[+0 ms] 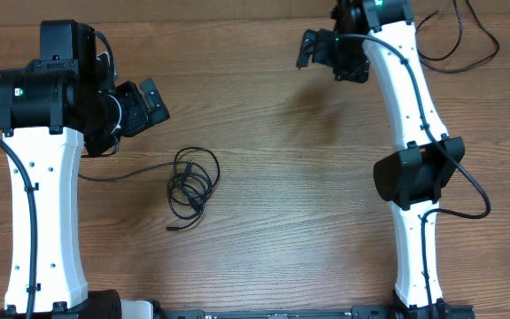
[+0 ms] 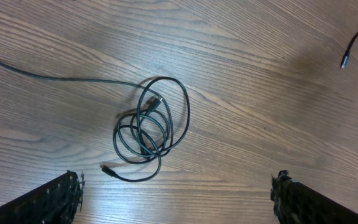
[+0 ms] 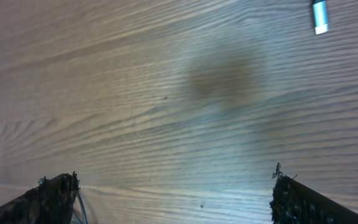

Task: Untangle cables
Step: 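Move the right gripper left over the coiled black cable bundle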

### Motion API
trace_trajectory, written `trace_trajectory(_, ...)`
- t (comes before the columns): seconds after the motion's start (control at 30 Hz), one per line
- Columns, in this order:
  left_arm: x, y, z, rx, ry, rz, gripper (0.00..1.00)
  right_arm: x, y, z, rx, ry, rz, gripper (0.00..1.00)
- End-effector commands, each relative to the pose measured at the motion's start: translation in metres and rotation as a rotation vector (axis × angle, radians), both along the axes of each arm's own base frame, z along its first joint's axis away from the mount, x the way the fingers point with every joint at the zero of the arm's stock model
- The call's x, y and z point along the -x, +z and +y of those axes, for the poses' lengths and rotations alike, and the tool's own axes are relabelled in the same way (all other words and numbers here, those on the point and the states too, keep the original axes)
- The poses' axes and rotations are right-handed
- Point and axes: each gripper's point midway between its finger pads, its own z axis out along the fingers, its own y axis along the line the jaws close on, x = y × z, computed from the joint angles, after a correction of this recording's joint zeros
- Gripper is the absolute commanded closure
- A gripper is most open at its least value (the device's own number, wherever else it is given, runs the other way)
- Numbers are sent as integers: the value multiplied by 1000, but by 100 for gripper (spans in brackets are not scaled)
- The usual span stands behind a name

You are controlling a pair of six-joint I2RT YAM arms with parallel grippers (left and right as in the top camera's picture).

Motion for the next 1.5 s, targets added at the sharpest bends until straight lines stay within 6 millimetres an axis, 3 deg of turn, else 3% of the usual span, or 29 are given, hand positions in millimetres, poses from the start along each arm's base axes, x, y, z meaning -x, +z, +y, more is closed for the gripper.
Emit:
trace_trajectory(0.0,-1,-3,-2,12,4,13,0,10,0,22,2,45,9,0)
trace_trajectory(0.33,-1,-3,-2,12,3,13,0,30,2,84,-4,170,-14,0)
trace_trajectory(0.5,-1,-3,-2,12,4,12,1,34,4,102,-12,205,-36,0)
trace_trajectory(0.63,-1,-3,-2,12,4,12,1,32,4,104,-8,207,-48,0)
trace_trajectory(0.83,-1,-3,-2,12,3,13,0,20,2,80,114,159,-92,0)
trace_trajectory(0.93,-1,-3,-2,12,4,12,1,24,1,81,100,165,-72,0)
trace_trajectory(1.2,-1,-3,-2,12,4,12,0,80,6,132,-132,490,55,0)
trace_trajectory(1.3,-1,-3,-2,12,4,13,0,97,5,140,-125,539,93,1)
trace_trajectory(1.47,-1,-3,-2,12,3,12,0,118,3,161,-106,618,102,12)
